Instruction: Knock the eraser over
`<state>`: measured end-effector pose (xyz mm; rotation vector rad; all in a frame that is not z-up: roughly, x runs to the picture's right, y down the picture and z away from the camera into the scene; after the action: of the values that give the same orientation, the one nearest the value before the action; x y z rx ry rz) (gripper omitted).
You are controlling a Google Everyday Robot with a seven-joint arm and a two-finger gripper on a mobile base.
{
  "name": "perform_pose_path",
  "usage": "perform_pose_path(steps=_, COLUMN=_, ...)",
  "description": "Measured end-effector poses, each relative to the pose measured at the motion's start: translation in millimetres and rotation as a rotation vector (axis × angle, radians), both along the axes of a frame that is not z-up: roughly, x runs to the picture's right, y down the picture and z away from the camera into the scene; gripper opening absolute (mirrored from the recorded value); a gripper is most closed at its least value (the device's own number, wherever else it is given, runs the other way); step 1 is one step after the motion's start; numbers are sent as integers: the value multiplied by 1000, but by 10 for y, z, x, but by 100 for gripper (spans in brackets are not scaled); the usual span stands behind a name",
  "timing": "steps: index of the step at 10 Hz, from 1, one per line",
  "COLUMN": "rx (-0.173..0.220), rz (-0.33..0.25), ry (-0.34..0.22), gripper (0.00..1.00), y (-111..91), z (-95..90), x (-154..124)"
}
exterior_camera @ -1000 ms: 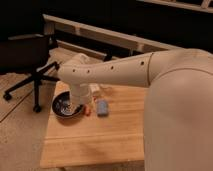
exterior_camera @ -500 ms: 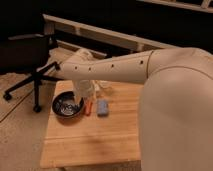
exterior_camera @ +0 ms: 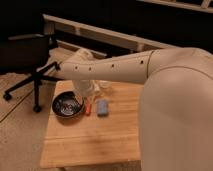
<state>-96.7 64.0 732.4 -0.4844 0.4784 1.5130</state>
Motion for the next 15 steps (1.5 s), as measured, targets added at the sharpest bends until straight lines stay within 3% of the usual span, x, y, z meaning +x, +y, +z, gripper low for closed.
perform_pose_path(steps=1, rx=-8, rz=12, ry=9, gripper=44, y=-25, z=48, x=14)
perform_pose_path(steps=4, rx=-46, rz=55, ry=59, gripper=44, y=-267, z=448, x=195)
perform_pose_path(steps=8, rx=-65, rz=55, ry=45, gripper=44, y=-594, z=974, x=255)
perform_pose_path(steps=9, rx=-91, rz=51, ry=18, gripper=44, y=-634, z=1172, x=182)
perform_pose_path(steps=11, rx=-148, rz=36, ry=-39, gripper=44, y=-583, z=1377, x=-14)
perform_pose_path(steps=12, rx=-189, rz=14, ry=-97, gripper=44, y=-531, z=1480, x=-170)
perform_pose_path(steps=14, rx=-200, rz=-64, ry=-152, gripper=44, y=-569, z=1607, x=-275)
perform_pose_path(steps=15, rx=-163, rz=-127, ry=-168, gripper=44, y=-682, z=1715, x=-286)
